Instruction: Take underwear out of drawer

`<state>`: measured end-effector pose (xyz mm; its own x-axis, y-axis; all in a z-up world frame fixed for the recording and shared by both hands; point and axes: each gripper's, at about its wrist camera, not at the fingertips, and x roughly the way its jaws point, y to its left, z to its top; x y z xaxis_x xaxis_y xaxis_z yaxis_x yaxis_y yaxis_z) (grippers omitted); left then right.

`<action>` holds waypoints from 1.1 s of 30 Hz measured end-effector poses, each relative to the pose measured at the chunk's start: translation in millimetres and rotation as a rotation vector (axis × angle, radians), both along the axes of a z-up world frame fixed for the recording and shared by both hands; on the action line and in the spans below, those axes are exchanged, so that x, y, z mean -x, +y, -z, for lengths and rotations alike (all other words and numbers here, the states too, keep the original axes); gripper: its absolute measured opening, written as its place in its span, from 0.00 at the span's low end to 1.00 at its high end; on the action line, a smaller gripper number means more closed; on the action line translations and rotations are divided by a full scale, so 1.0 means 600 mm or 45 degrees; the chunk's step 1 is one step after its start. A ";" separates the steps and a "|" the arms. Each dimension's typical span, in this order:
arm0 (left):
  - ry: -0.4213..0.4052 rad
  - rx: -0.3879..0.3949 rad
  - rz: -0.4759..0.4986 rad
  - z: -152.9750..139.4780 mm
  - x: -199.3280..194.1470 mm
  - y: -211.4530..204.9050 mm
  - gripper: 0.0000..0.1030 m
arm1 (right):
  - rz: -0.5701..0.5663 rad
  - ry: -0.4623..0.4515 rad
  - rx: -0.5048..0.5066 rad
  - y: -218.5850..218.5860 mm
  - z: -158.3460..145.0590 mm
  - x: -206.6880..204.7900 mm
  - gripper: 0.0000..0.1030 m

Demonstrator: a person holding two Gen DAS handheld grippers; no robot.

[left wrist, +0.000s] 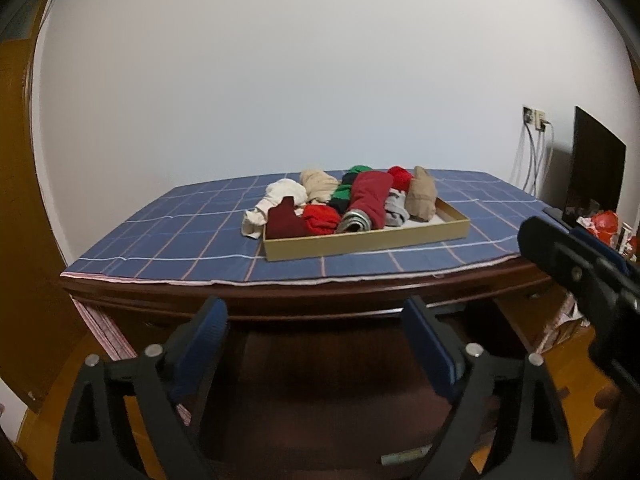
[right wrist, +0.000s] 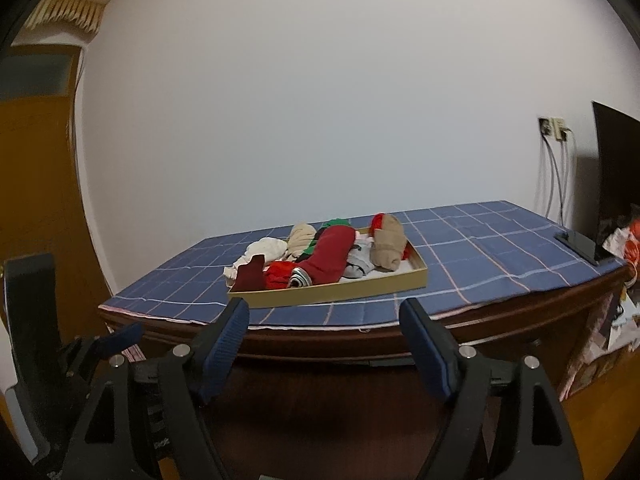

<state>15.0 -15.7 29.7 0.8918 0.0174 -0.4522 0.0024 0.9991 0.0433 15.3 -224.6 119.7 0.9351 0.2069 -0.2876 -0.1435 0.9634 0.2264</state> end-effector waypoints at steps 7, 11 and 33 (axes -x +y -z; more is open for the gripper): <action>0.009 0.009 0.046 0.007 0.035 -0.004 1.00 | 0.044 0.001 -0.015 -0.023 0.013 0.040 0.78; 0.055 0.007 0.040 0.012 0.048 -0.008 1.00 | 0.058 0.012 -0.037 -0.033 0.018 0.056 0.78; -0.087 -0.028 -0.029 -0.012 0.101 -0.009 1.00 | 0.067 -0.162 0.027 -0.009 -0.016 0.114 0.79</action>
<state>-45.8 -20.9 37.2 0.9198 0.0472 -0.3896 -0.0238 0.9976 0.0647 -52.8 -230.2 129.1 0.9737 0.1520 -0.1699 -0.1192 0.9747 0.1889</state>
